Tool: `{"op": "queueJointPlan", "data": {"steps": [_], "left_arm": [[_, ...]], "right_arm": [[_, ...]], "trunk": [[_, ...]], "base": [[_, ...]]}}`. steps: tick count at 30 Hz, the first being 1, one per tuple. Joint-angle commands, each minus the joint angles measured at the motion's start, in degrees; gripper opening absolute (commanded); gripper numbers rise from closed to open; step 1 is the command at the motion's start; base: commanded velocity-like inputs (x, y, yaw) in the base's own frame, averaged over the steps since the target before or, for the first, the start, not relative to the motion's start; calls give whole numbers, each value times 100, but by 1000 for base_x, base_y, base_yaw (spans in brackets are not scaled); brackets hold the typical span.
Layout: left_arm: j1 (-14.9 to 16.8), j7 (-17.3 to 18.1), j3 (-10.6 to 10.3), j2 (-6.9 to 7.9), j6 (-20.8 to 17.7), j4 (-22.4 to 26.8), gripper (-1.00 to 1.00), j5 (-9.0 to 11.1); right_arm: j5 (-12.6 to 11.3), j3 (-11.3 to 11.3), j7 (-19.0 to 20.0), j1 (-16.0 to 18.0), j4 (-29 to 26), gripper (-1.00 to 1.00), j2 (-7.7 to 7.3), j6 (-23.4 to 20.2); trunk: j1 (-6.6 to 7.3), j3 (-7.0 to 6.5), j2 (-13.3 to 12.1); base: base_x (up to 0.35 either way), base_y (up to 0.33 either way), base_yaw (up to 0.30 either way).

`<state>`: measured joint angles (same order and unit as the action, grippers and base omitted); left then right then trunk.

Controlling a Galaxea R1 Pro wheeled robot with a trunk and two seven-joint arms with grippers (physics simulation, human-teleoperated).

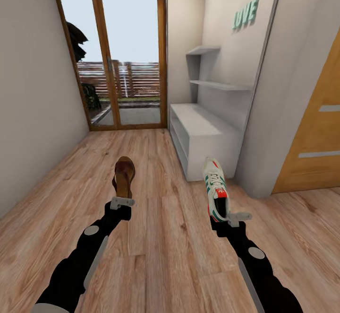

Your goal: Pick up the two gym shoes and the two sandals from the corridor floor and place them onto the hallstand (shoe rack) in the corridor, making sure they are on the rack and not on the floor. Arrange them so the two gym shoes are next to each other and the two sandals are next to each other.

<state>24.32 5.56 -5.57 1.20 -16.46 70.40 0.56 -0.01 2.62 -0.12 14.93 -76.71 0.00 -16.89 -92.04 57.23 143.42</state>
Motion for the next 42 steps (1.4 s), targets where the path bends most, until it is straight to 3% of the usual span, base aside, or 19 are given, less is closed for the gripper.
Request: {"op": "queueJointPlan", "data": {"steps": [1, 16, 42], "left_arm": [[3, 16, -5, 3, -33, 8, -100, -13], [2, 16, -5, 3, -33, 8, -100, -14], [3, 16, -5, 3, -33, 8, -100, -12]], "right_arm": [[1, 1, -6, 2, -11, -100, 0, -33], [1, 2, -7, 2, -11, -100, 0, -33], [6, 2, -8, 2, -11, -100, 0, -33]], "trunk": [[-2, 8, 2], [-2, 44, 2], [-2, 97, 2]], "base": [[347, 0, 166], [341, 14, 170], [309, 148, 141]]}}
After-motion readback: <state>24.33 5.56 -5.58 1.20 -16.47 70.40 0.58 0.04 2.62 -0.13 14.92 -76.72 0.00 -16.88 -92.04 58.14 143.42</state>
